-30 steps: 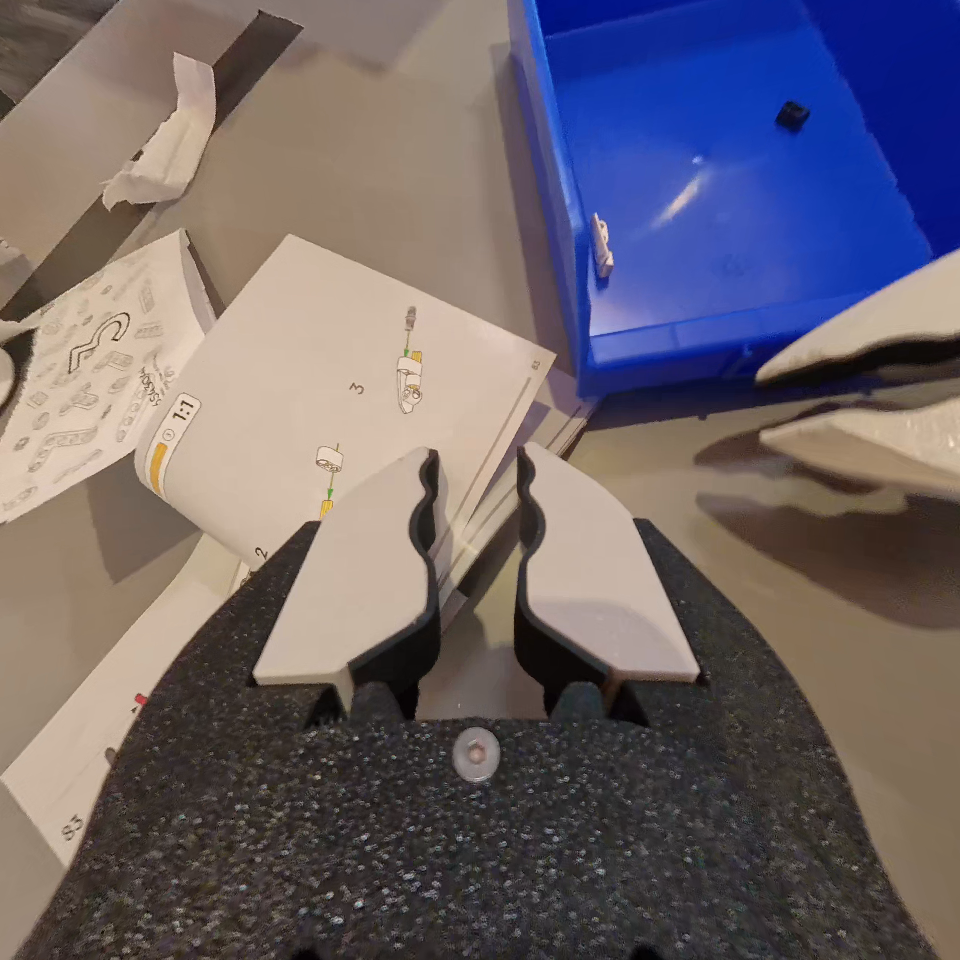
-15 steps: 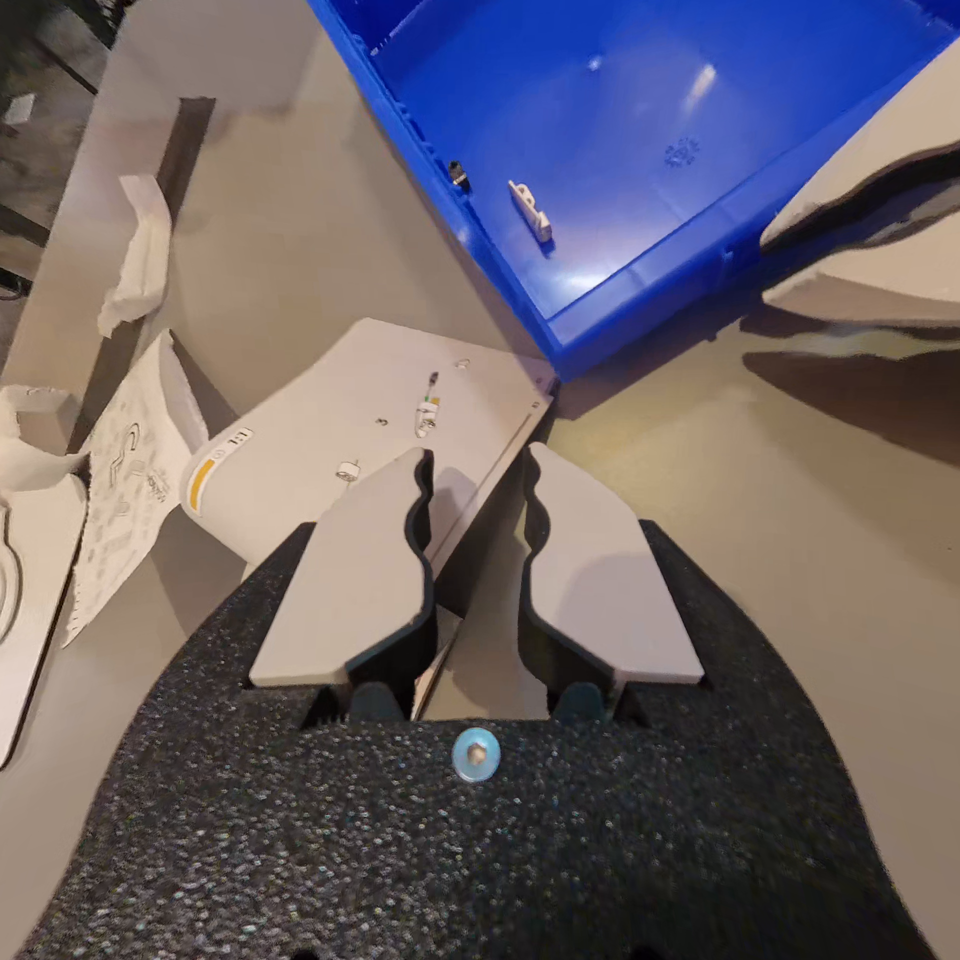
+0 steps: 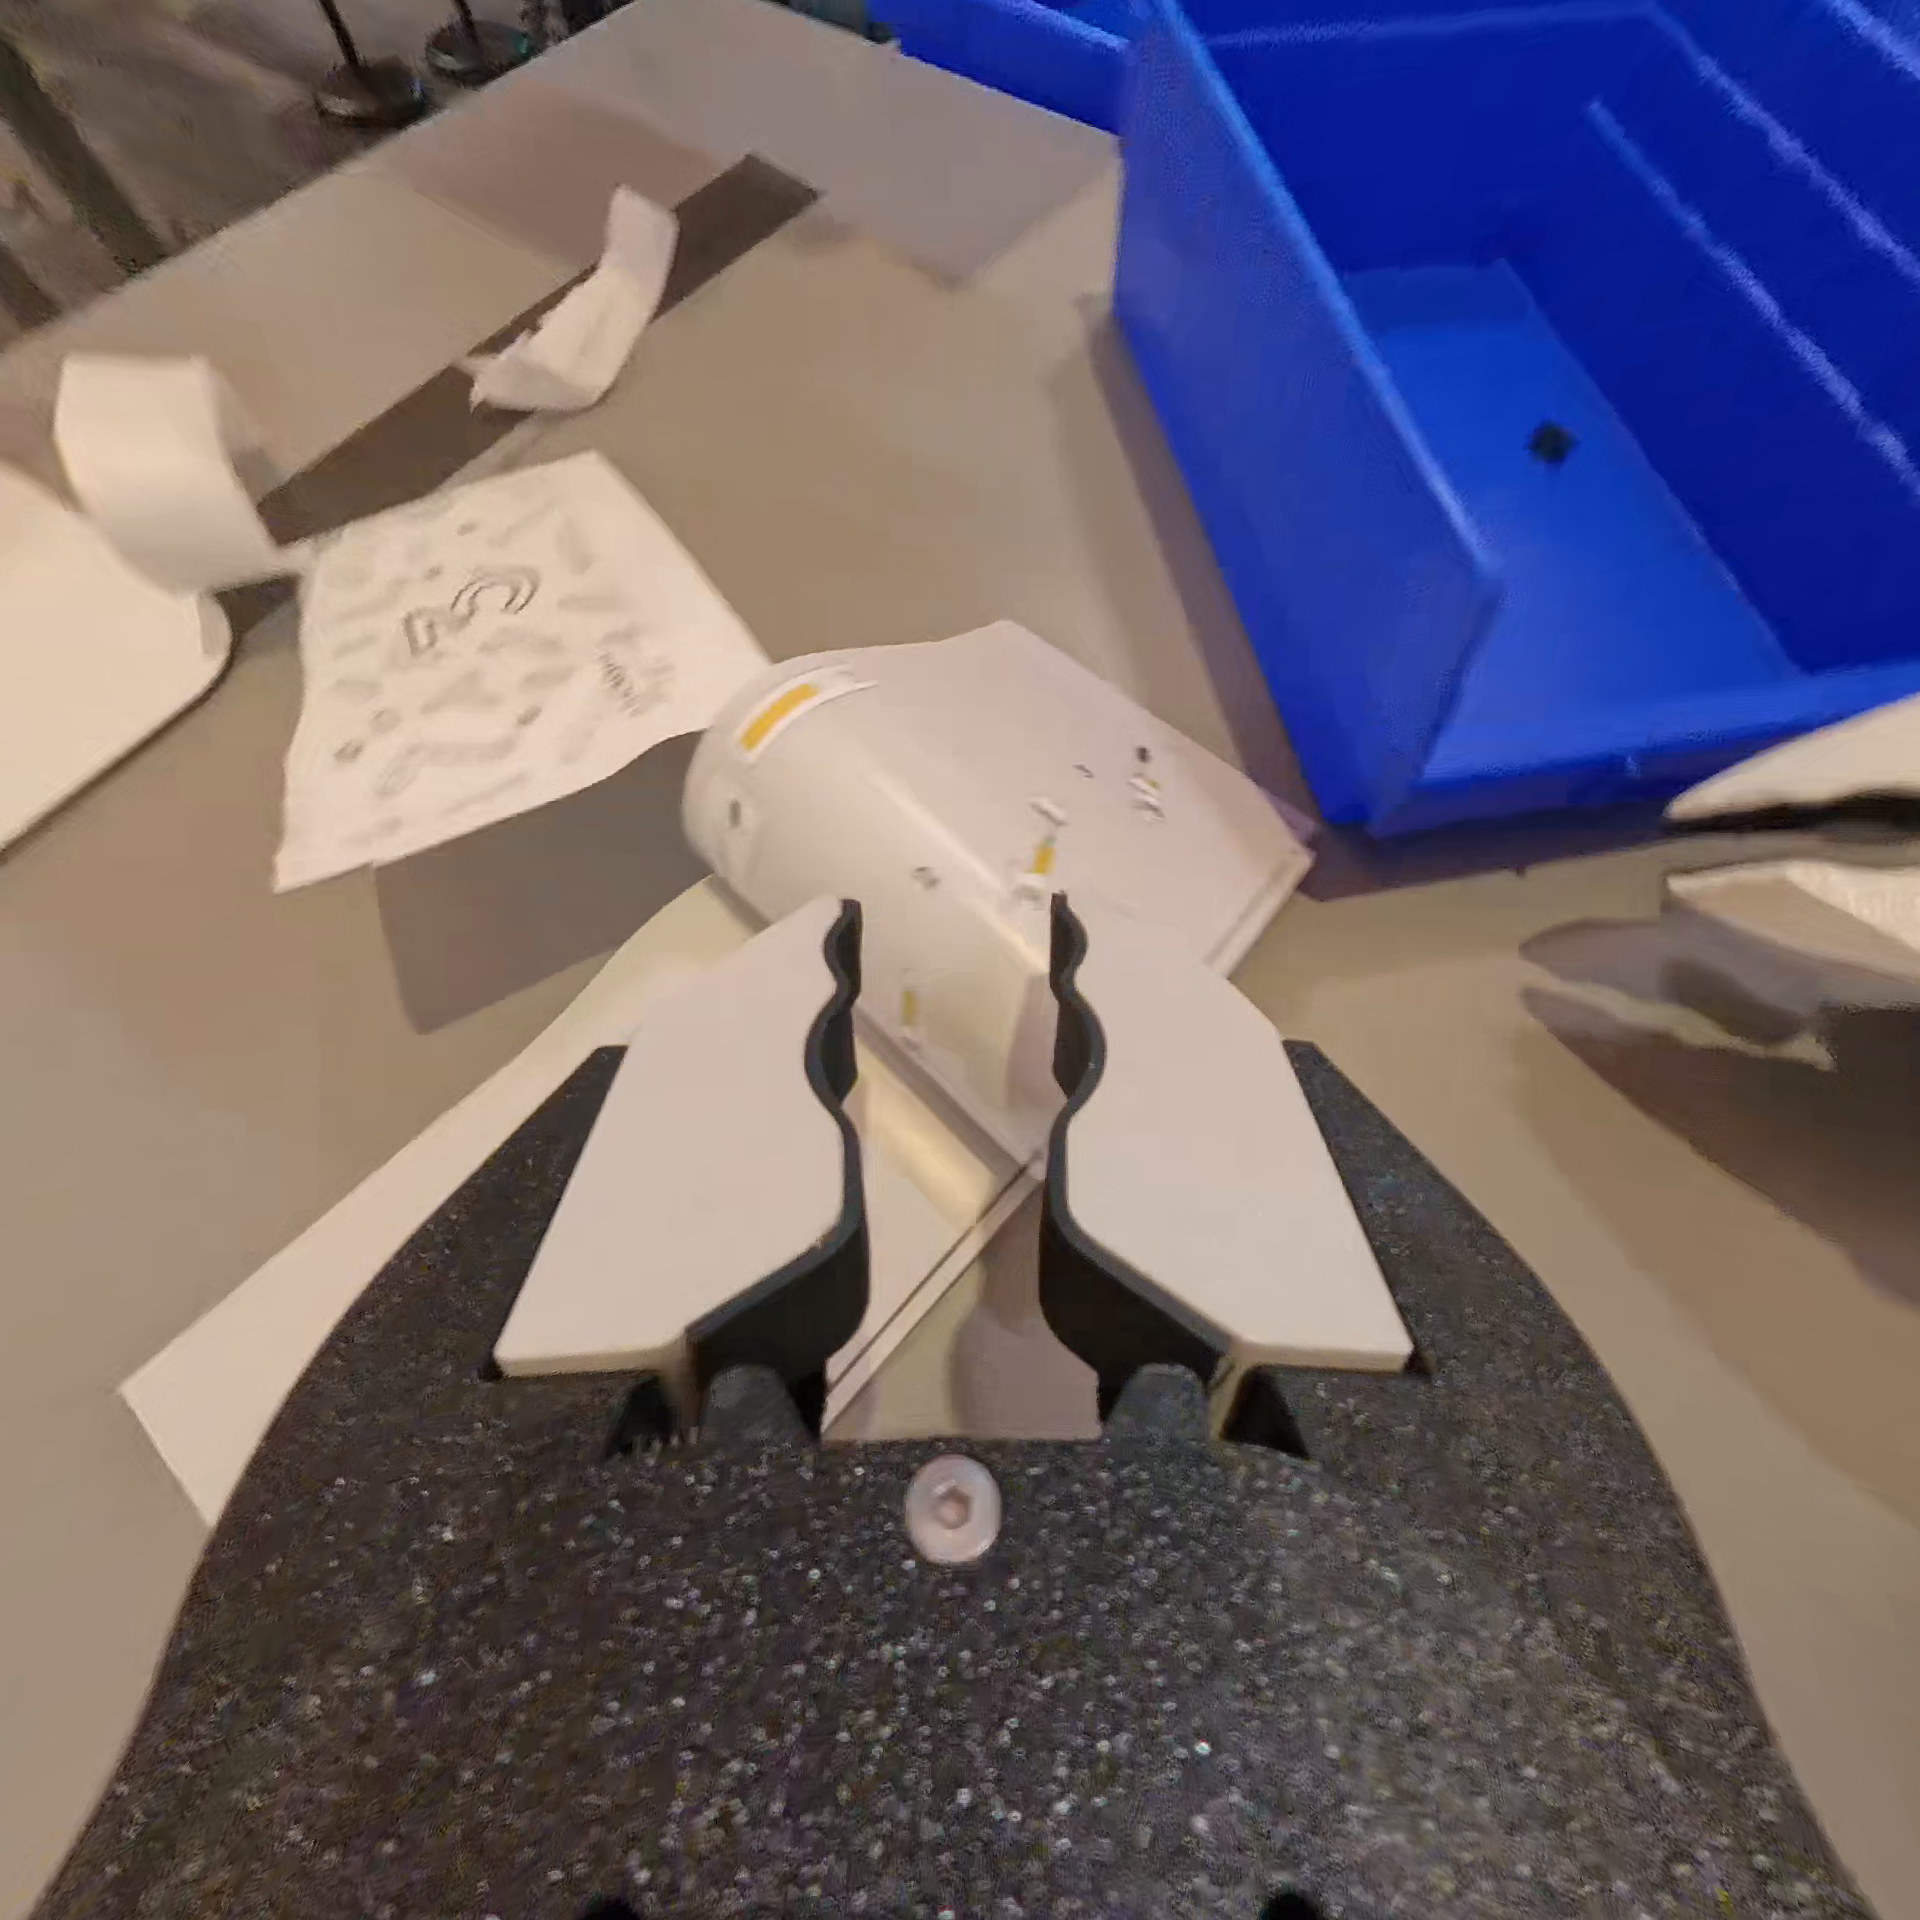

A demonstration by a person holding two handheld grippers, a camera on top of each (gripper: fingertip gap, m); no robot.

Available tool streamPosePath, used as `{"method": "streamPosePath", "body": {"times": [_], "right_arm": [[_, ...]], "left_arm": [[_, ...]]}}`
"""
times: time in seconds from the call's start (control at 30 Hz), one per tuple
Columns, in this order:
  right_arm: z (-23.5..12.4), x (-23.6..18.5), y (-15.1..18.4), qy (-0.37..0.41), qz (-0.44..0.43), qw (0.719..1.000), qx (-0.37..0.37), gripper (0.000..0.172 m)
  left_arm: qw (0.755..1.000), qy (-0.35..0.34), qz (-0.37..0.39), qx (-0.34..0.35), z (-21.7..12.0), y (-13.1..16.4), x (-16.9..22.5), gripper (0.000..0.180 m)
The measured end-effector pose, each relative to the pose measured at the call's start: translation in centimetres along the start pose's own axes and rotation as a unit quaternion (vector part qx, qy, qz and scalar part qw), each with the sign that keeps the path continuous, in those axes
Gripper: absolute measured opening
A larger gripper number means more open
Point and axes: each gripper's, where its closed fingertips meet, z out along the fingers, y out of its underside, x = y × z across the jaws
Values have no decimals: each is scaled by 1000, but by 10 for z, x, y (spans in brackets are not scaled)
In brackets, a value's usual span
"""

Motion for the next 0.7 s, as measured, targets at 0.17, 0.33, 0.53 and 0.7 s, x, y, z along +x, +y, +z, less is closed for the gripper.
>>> {"method": "streamPosePath", "body": {"times": [0.17,0.33,0.53,0.7], "right_arm": [[3,-6,-6,-9,-14,1000,3,10],[3,-15,-15,-22,-33,999,12,11],[7,-41,-34,-72,-48,995,51,15],[11,-112,-67,-209,-41,970,118,27]], "left_arm": [[994,48,-97,-24,19,15,-17,36],[997,47,-54,-37,28,20,-5,36],[996,29,-6,81,-26,-3,-3,39],[937,145,-121,294,-101,-21,32,49]]}}
